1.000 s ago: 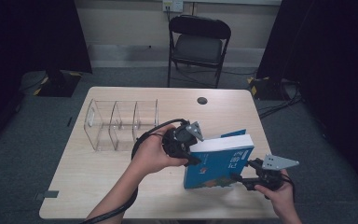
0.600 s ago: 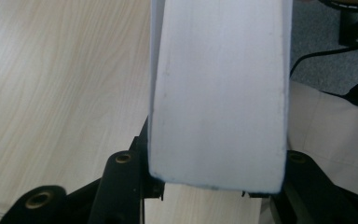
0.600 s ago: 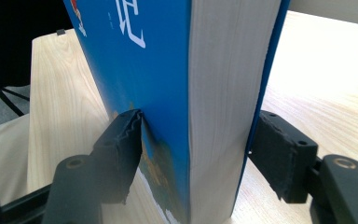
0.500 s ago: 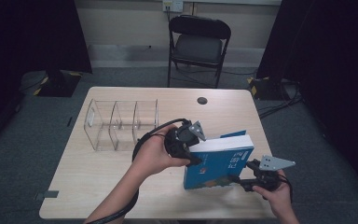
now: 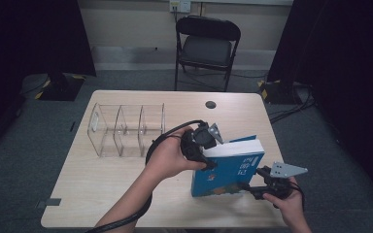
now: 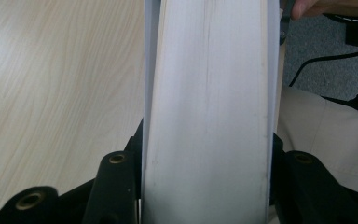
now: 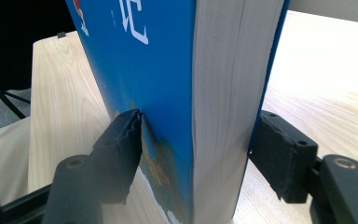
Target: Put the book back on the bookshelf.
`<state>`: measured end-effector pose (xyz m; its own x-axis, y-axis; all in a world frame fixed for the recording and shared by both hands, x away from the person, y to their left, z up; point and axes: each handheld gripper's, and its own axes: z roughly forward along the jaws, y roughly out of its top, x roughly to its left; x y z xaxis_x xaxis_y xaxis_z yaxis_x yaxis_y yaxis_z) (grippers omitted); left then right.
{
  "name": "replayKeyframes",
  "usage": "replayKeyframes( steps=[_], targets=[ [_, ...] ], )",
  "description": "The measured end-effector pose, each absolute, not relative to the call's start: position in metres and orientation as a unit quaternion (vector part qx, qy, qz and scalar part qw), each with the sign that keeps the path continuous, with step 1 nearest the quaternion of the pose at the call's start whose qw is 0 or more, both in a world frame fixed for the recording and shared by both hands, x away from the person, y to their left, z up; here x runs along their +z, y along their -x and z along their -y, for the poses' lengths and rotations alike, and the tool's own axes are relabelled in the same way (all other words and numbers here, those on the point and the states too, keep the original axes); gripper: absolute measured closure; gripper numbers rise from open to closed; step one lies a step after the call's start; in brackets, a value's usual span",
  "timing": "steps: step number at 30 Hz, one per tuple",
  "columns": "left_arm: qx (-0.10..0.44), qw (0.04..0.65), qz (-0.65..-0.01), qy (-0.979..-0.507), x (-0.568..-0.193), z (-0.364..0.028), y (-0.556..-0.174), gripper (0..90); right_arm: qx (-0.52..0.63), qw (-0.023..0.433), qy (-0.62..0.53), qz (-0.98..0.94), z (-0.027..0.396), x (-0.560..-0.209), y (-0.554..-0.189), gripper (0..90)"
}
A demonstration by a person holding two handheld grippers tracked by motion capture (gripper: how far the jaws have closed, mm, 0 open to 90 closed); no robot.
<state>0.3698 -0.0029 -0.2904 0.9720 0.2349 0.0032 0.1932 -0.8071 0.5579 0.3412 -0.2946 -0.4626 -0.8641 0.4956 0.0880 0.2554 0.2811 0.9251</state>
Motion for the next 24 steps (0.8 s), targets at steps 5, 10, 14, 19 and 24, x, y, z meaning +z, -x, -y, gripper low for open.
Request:
replayKeyframes(
  steps=[5,10,14,19,24],
  targets=[
    [0.031,0.284,-0.103,-0.953,-0.292,0.007,-0.371,56.2,0.551,0.11,-0.238,-0.792,0.294,-0.462,-0.341,34.9],
    [0.017,0.283,-0.104,-0.953,-0.296,0.012,-0.37,54.6,0.551,0.107,-0.236,-0.793,0.294,-0.462,-0.34,35.0],
    [-0.001,0.281,-0.122,-0.952,-0.299,0.014,-0.373,53.4,0.551,0.107,-0.235,-0.794,0.294,-0.462,-0.34,35.1],
    [-0.001,0.251,-0.125,-0.96,-0.295,0.018,-0.37,57.3,0.551,0.107,-0.234,-0.794,0.294,-0.462,-0.339,35.5],
    [-0.004,0.233,-0.142,-0.962,-0.293,0.022,-0.372,57.8,0.552,0.108,-0.233,-0.793,0.293,-0.463,-0.339,35.7]
  ],
)
